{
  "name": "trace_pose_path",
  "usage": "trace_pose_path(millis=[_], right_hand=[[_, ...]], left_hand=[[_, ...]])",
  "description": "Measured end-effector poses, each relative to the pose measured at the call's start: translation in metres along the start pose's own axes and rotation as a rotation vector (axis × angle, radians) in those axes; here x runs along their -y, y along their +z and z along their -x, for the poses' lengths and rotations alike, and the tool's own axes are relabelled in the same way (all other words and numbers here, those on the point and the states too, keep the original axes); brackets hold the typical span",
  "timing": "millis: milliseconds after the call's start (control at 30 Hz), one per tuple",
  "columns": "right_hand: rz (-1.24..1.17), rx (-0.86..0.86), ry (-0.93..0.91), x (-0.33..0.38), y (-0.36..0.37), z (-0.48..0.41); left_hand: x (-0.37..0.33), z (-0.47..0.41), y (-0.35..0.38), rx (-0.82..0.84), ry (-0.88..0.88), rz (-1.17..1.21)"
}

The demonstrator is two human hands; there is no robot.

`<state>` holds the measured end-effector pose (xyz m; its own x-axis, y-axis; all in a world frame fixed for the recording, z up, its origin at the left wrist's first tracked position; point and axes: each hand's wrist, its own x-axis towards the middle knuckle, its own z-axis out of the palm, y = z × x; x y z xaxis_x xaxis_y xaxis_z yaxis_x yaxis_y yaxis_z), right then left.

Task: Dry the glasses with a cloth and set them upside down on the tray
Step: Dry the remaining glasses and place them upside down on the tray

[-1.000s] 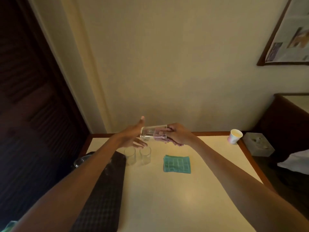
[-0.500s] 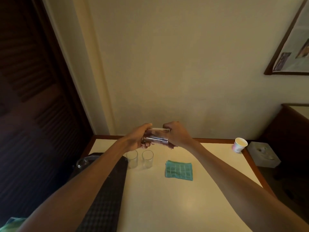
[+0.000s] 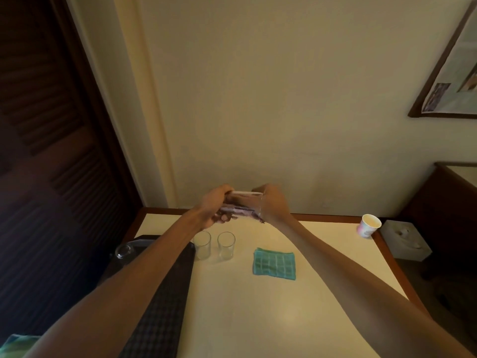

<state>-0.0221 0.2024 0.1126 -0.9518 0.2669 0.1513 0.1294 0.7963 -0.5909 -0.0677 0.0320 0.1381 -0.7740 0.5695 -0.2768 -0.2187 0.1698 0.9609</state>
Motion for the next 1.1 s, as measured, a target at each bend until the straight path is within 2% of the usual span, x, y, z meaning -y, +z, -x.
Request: trace_pose_path(millis=[100,133,200,300,400,467,533,567,633,667,733,767,800,833,900,1000,1100], right_hand=[[-0.481,0.321,0.296,0.020,-0.007,0.008],[-0.553,0.374,0.355,0.027,-0.013,0.012],[-0.472,0.366,0.333,0.027,-0.015,0.012],[-0.095,0.042,0.094,0.018,-0.010,0.003],[0.325,-0.257,-0.314,0.018,-0.014,0.002],[0.463,-0.388,-0.515,0.026,-0.021,0.007],[0.513,-0.479,-0.590,0.028,-0.020,0.005],[0.487,-0.471,-0.593,0.026,-0.020,0.003],[0.314,-0.384,-0.464,0.022,-0.015,0.003],[0.168,-0.286,-0.312,0.023,-0.013,0.003],[-0.306,-0.001,0.064,0.031,-0.015,0.007],[-0.527,0.172,0.185,0.034,-0.015,0.009],[-0.634,0.311,0.213,0.037,-0.014,0.010],[-0.657,0.380,0.199,0.039,-0.013,0.009],[-0.556,0.344,0.157,0.043,-0.015,0.008],[-0.156,0.051,0.058,0.049,-0.022,0.008],[0.336,-0.328,-0.360,0.053,-0.022,0.011]], left_hand=[[0.002,-0.004,-0.001,-0.125,0.207,-0.106],[0.004,-0.004,0.000,-0.148,0.252,-0.135],[0.009,-0.001,-0.002,-0.150,0.302,-0.133],[0.011,0.002,-0.007,-0.060,0.253,-0.040],[0.007,0.001,-0.014,-0.002,0.039,0.062],[0.005,0.001,-0.013,-0.009,-0.075,0.106],[0.003,0.002,-0.011,-0.055,-0.086,0.066],[0.002,0.002,-0.009,-0.085,-0.061,0.035],[0.001,0.002,-0.008,-0.164,0.031,-0.029],[0.000,0.002,-0.008,-0.199,0.103,-0.072],[-0.005,0.004,-0.009,-0.242,0.269,-0.150],[-0.007,0.006,-0.009,-0.261,0.341,-0.174],[-0.009,0.008,-0.008,-0.284,0.396,-0.203],[-0.009,0.010,-0.008,-0.307,0.436,-0.230],[-0.008,0.013,-0.008,-0.333,0.476,-0.227],[-0.007,0.014,-0.014,-0.254,0.383,-0.102],[-0.010,0.016,-0.023,-0.060,0.094,0.108]])
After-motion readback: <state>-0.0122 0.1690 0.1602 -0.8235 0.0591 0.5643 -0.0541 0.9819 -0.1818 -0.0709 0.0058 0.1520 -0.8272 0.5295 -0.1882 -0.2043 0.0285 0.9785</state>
